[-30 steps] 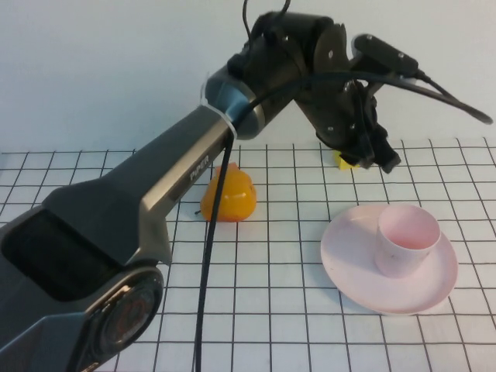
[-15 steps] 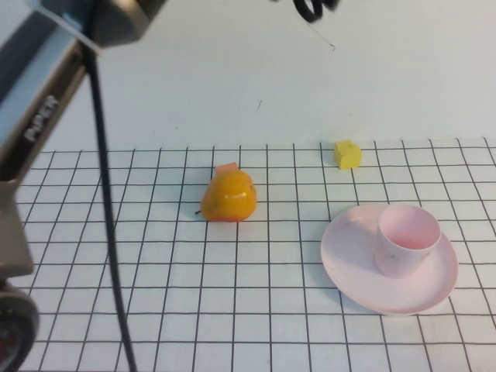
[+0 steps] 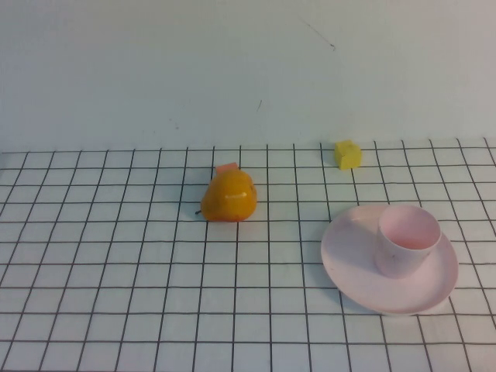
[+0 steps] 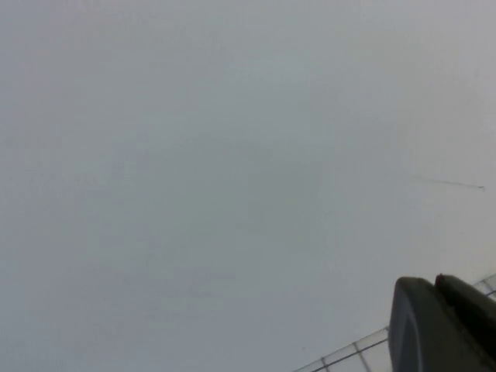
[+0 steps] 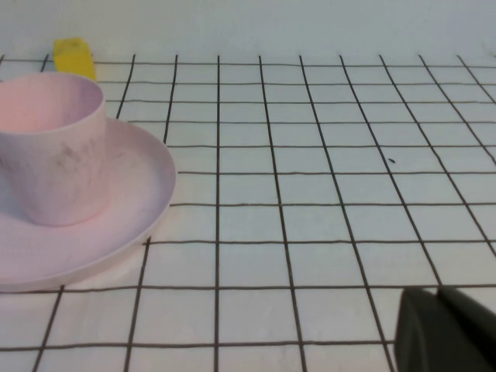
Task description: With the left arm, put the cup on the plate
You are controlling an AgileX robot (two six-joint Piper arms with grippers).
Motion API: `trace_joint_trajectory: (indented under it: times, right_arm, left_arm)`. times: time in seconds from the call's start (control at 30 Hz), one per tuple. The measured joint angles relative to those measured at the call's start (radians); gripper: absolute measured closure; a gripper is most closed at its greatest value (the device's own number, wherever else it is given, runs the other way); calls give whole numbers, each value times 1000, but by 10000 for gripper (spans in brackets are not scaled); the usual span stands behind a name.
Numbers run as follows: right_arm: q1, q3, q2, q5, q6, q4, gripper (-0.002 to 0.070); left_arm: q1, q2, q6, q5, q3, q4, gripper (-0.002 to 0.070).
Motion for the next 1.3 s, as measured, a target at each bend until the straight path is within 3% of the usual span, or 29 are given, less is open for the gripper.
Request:
trace_joint_trajectory:
  times: [0.27, 0.6, 0.8, 1.1, 1.17, 1.3]
  right_arm:
    - [0, 0, 0, 0, 0, 0, 678]
    - [0, 0, 0, 0, 0, 0, 678]
    - [0, 0, 0, 0, 0, 0, 678]
    - [0, 0, 0, 0, 0, 0, 678]
    - [0, 0, 0, 0, 0, 0, 678]
    - [0, 0, 0, 0, 0, 0, 678]
  left_arm:
    - [0, -217, -19, -46, 340, 36, 676]
    - [0, -593, -202, -301, 898, -64, 676]
    - [0, -729, -243, -234, 1083, -128, 676]
    - [0, -751, -356, -120, 1199, -307, 676]
    - [3, -773, -363, -175, 1270, -326, 676]
    - [40, -885, -364, -448, 1492, -353, 676]
